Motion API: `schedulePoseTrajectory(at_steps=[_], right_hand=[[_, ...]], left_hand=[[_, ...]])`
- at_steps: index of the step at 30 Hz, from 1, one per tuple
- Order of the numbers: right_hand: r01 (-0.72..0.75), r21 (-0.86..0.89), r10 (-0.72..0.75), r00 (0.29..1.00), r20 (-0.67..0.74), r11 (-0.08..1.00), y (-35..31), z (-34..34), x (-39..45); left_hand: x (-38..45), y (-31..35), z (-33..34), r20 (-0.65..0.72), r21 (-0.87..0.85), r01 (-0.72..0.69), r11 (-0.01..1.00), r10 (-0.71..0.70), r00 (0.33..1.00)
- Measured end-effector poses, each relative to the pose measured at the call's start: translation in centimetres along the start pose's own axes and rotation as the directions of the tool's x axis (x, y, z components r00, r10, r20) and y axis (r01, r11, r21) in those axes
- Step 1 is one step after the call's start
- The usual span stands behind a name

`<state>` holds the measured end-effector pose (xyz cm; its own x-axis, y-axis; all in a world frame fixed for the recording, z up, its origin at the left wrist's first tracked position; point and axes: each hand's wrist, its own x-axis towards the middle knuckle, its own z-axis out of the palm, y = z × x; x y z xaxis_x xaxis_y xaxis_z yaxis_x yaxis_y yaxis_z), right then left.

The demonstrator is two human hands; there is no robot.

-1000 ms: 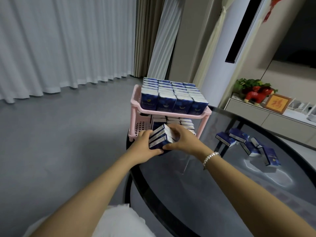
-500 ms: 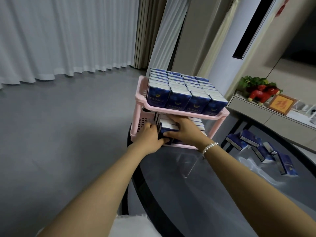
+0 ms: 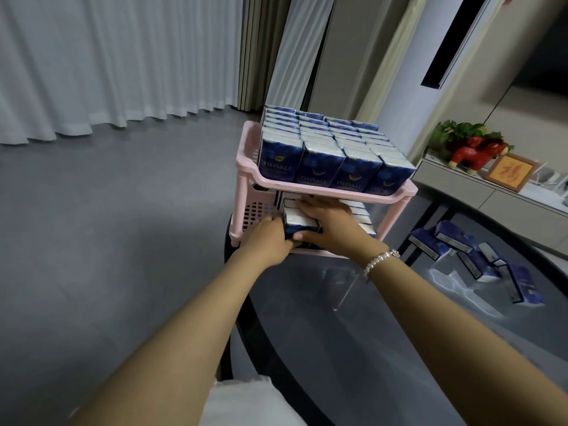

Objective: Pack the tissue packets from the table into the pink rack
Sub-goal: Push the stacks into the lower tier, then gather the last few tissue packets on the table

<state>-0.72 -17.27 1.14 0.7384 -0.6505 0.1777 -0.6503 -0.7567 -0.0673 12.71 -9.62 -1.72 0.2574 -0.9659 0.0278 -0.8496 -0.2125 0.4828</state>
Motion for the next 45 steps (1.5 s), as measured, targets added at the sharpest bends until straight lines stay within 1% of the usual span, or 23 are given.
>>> schedulePoseTrajectory(at_steps=[2,5,9,11,13,15,18,20,21,22,24,27,31,35,37,39,41,43,45], right_hand=[[0.022,-0.062,-0.024,0.999,-0.024,0.998,0.2,0.0,-0.6],[0.009,-0.078,-0.014,0.998,-0.066,0.997,0.3,0.4,-1.2],[-0.020,-0.088,0.015,0.998,-0.055,0.996,0.1,0.6,-1.1],[-0.016,-0.072,0.013,0.999,-0.039,0.997,0.1,0.5,-1.3],[-0.009,0.012,0.009,0.998,-0.056,1.000,0.0,0.4,-1.7],[-0.004,0.152,0.027,0.989,-0.147,0.988,-0.1,0.1,-2.6],[-0.019,0.337,0.120,0.953,-0.279,0.941,-0.6,-0.7,-5.1],[-0.044,0.410,0.196,0.921,-0.337,0.911,-0.5,-1.3,-7.3],[-0.062,0.434,0.238,0.901,-0.364,0.899,-0.2,-1.6,-8.5],[-0.083,0.451,0.278,0.881,-0.384,0.889,0.3,-1.9,-9.6],[-0.123,0.464,0.334,0.851,-0.405,0.877,1.8,-2.3,-11.7],[-0.180,0.474,0.395,0.825,-0.405,0.862,4.4,-2.7,-14.3],[-0.290,0.482,0.508,0.754,-0.417,0.827,9.1,-3.1,-17.7],[-0.403,0.480,0.603,0.693,-0.395,0.779,14.0,-2.7,-20.2],[-0.477,0.451,0.648,0.651,-0.395,0.755,16.5,-2.3,-21.2],[-0.566,0.394,0.690,0.587,-0.424,0.724,19.0,-2.0,-21.8],[-0.673,0.332,0.741,0.515,-0.431,0.661,21.3,-1.9,-22.1],[-0.758,0.295,0.800,0.469,-0.373,0.582,23.6,-2.1,-21.8],[-0.810,0.256,0.844,0.463,-0.272,0.527,25.7,-2.2,-20.9]], left_hand=[[-0.2,0.1,0.0,0.008,0.037,0.000,0.999,0.000,1.000],[-0.3,0.3,0.3,0.013,0.078,0.006,0.997,-0.007,1.000],[-0.3,0.2,0.4,0.001,0.041,0.014,0.999,-0.014,1.000],[-0.6,0.0,0.3,-0.015,-0.011,0.013,1.000,-0.014,1.000],[-1.3,0.2,0.0,-0.044,-0.098,0.015,0.995,-0.020,0.999],[-2.3,0.7,-0.3,-0.106,-0.195,0.029,0.980,-0.051,0.993],[-4.5,2.4,-0.4,-0.260,-0.286,0.002,0.958,-0.080,0.962],[-5.9,3.8,-0.3,-0.347,-0.302,-0.053,0.952,-0.058,0.936],[-6.5,4.6,-0.2,-0.363,-0.319,-0.086,0.944,-0.038,0.931],[-7.0,5.5,0.0,-0.353,-0.350,-0.117,0.929,-0.015,0.936],[-7.6,7.5,0.4,-0.276,-0.422,-0.144,0.895,0.025,0.961],[-7.5,10.3,1.5,-0.160,-0.514,-0.128,0.848,0.052,0.986],[-6.2,15.1,4.1,-0.091,-0.538,-0.121,0.834,0.085,0.992],[-4.0,19.8,7.0,-0.028,-0.499,-0.116,0.859,0.118,0.993],[-2.6,21.8,8.6,-0.002,-0.468,-0.125,0.875,0.141,0.990],[-0.9,23.4,10.2,0.014,-0.456,-0.149,0.877,0.175,0.984],[1.0,24.8,11.6,0.036,-0.444,-0.170,0.880,0.207,0.978],[3.3,26.0,12.9,0.049,-0.410,-0.188,0.892,0.228,0.972],[5.8,27.0,14.1,0.050,-0.322,-0.207,0.924,0.235,0.971]])
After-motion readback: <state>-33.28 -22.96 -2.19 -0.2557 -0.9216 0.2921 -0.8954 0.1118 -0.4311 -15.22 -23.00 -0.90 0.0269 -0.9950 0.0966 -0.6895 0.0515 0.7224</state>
